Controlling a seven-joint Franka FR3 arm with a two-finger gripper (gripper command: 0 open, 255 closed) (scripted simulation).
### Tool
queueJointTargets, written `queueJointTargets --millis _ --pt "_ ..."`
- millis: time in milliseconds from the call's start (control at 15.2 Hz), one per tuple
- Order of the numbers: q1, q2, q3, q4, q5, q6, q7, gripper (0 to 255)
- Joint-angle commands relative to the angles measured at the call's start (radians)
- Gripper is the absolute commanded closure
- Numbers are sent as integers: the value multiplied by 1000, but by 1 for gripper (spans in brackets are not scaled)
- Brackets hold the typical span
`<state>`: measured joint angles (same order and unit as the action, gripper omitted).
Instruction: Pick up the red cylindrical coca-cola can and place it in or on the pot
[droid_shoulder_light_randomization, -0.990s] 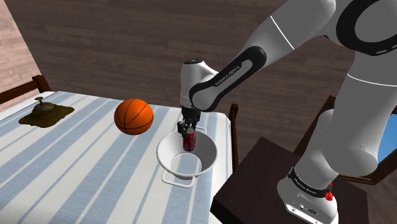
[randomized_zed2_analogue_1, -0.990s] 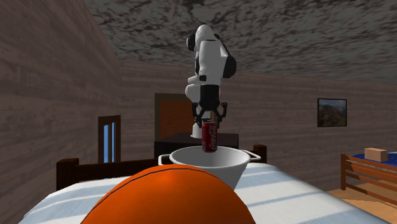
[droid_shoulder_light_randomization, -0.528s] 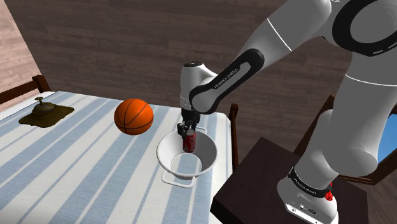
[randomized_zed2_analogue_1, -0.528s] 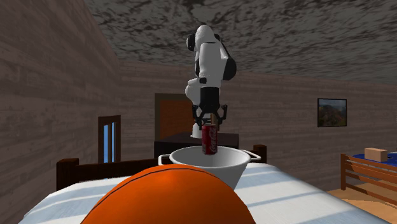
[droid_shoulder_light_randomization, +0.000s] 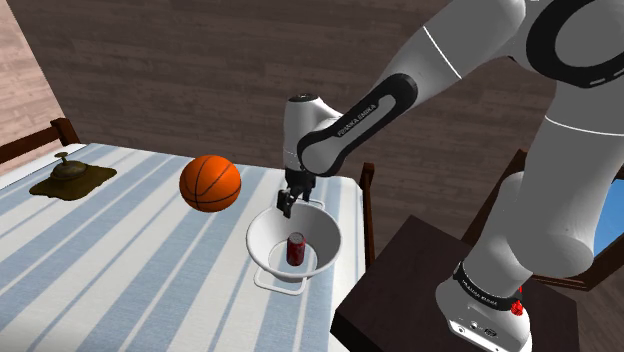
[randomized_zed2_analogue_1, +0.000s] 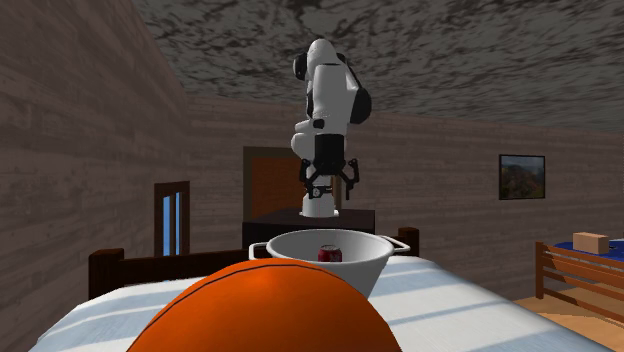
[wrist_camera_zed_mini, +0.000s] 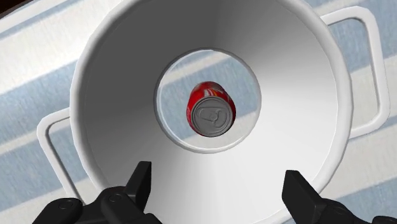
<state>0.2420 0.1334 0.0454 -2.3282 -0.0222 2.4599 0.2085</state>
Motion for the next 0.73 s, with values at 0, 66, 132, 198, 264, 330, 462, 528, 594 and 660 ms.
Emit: queueJointTargets --millis 0,66,132,198,264,330,462,528,594,660 --pt "1 -39 2 9 4 -48 -1 0" --pt "0 -63 2 18 6 -81 -3 0" --pt "0 -81 2 26 8 -107 -4 0" --pt "1 -81 2 26 8 -107 -4 0" --pt "1 -81 2 26 8 -107 -4 0" --pt "1 -81 2 26 8 -107 -4 0" --pt "1 -81 2 26 8 -107 -4 0" --pt "1 -81 2 26 8 -107 -4 0" --pt "1 -81 2 26 8 -107 -4 0" --pt "1 -81 2 26 8 -107 -4 0"
